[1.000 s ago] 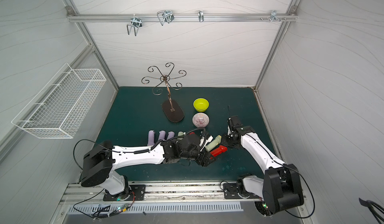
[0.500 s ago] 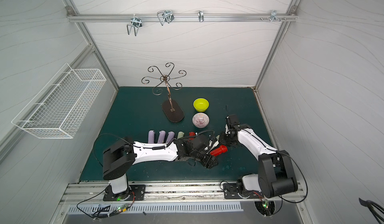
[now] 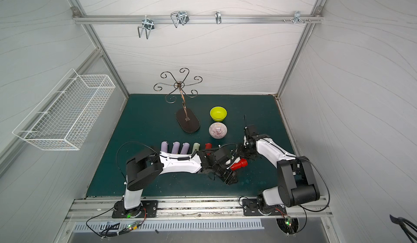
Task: Close the plug at the bottom of the flashlight
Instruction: Adjust the flashlight at the center of the board.
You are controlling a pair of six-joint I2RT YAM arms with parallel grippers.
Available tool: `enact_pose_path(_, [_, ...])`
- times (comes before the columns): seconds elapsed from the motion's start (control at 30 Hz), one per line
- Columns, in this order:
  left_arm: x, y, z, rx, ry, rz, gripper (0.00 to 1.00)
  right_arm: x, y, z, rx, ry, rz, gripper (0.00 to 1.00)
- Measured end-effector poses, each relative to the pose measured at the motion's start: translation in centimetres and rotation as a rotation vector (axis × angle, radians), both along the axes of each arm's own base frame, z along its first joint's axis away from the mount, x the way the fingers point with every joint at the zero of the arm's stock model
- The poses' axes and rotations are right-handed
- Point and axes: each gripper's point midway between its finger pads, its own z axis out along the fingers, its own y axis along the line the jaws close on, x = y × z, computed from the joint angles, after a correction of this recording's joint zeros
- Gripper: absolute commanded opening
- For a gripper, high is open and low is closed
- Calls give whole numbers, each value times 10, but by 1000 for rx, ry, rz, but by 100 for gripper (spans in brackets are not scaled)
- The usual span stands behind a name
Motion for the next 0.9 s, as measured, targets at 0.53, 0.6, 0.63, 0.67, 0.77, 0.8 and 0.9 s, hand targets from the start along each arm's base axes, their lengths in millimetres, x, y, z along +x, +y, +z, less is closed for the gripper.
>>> enact_pose_path(0.53, [44, 2, 3, -62, 66, 124, 69, -39, -6, -13, 54, 43, -44, 0])
enact_pose_path(0.6, [46, 3, 3, -62, 67, 130, 71, -44, -4, -12, 65, 41, -45, 0])
enact_pose_path(0.63, [47, 3, 3, -63, 68, 132, 72, -46, -1, -11, 71, 39, -38, 0])
enact_pose_path(0.67, [48, 3, 4, -65, 69, 136, 73, -48, 2, -10, 76, 37, -30, 0])
enact_pose_path(0.77, [55, 5, 5, -64, 70, 151, 74, -56, 16, -6, 93, 36, 5, 0])
enact_pose_path(0.8, [57, 5, 5, -63, 72, 157, 74, -58, 20, -5, 96, 36, 19, 0])
enact_pose_path(0.9, [62, 7, 5, -52, 71, 167, 75, -66, 30, -3, 103, 45, 44, 0])
